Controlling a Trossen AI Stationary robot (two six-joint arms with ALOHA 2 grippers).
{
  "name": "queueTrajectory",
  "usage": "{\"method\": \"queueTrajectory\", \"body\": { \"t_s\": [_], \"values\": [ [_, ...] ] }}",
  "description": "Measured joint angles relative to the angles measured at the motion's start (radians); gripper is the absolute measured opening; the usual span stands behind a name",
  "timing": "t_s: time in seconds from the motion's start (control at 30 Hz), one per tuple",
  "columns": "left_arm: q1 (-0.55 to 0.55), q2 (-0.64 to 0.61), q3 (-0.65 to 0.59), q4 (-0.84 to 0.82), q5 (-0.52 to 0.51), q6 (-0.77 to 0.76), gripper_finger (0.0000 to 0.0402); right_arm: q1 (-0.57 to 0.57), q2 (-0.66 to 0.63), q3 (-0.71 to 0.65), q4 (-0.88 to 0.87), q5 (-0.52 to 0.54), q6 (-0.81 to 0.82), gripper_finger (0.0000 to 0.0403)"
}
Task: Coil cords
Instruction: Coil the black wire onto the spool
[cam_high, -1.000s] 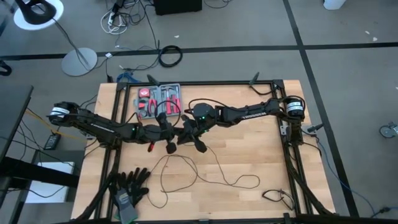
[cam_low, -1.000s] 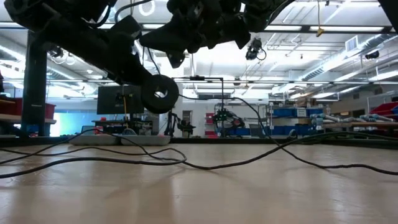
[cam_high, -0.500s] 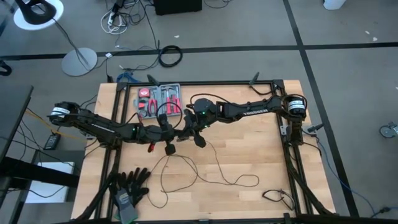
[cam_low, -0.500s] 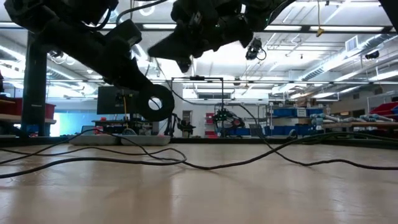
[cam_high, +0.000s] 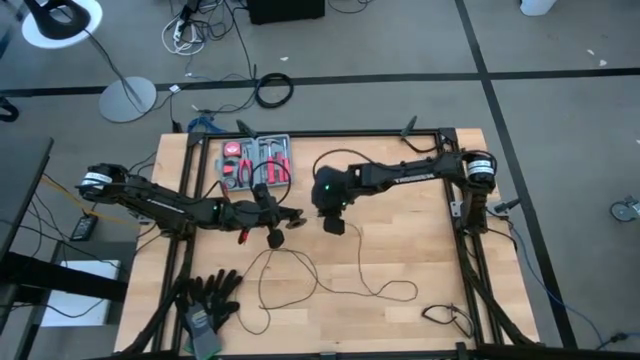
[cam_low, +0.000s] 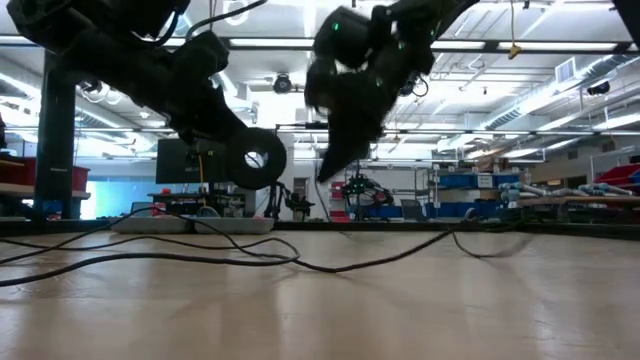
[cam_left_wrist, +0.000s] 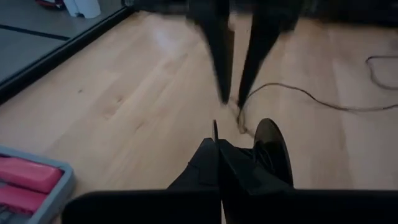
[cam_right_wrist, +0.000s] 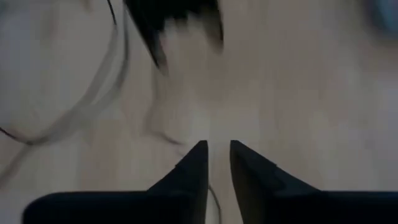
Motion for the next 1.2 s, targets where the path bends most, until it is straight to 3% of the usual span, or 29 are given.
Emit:
{"method": "queueTrajectory", "body": {
  "t_s": [0.27, 0.53, 0.7, 0.83, 0.93, 1.0, 1.07, 1.13, 1.2],
  "values": [
    [0.000, -0.001, -0.002, -0.046, -0.029, -0.065, 0.0000, 0.008, 0.015, -0.044, -0.066, -0.038, 0.070, 0.0110],
    [0.000, -0.001, -0.037, -0.046, -0.110, -0.141, 0.0000, 0.018, -0.031, -0.113, -0.289, -0.032, 0.167, 0.0092],
    [0.000, -0.001, -0.043, -0.042, -0.150, -0.180, 0.0000, 0.074, -0.193, -0.300, -0.208, 0.078, 0.271, 0.0072],
    [0.000, -0.001, -0.043, -0.016, -0.167, -0.182, 0.0000, 0.164, -0.420, -0.541, 0.053, 0.293, 0.405, 0.0052],
    [-0.001, -0.001, -0.043, 0.049, -0.169, -0.157, 0.0000, 0.247, -0.545, -0.767, 0.500, 0.523, 0.473, 0.0038],
    [0.000, -0.002, -0.043, 0.092, -0.179, -0.126, 0.0000, 0.283, -0.550, -0.907, 0.892, 0.593, 0.448, 0.0033],
    [-0.001, -0.002, -0.043, 0.133, -0.209, -0.103, 0.0000, 0.303, -0.498, -1.004, 1.209, 0.599, 0.399, 0.0031],
    [-0.001, -0.002, -0.043, 0.154, -0.241, -0.081, 0.0000, 0.315, -0.428, -1.040, 1.396, 0.600, 0.371, 0.0029],
    [0.000, -0.002, -0.043, 0.167, -0.258, -0.064, 0.0000, 0.320, -0.359, -1.026, 1.479, 0.600, 0.345, 0.0028]
  ]
}}
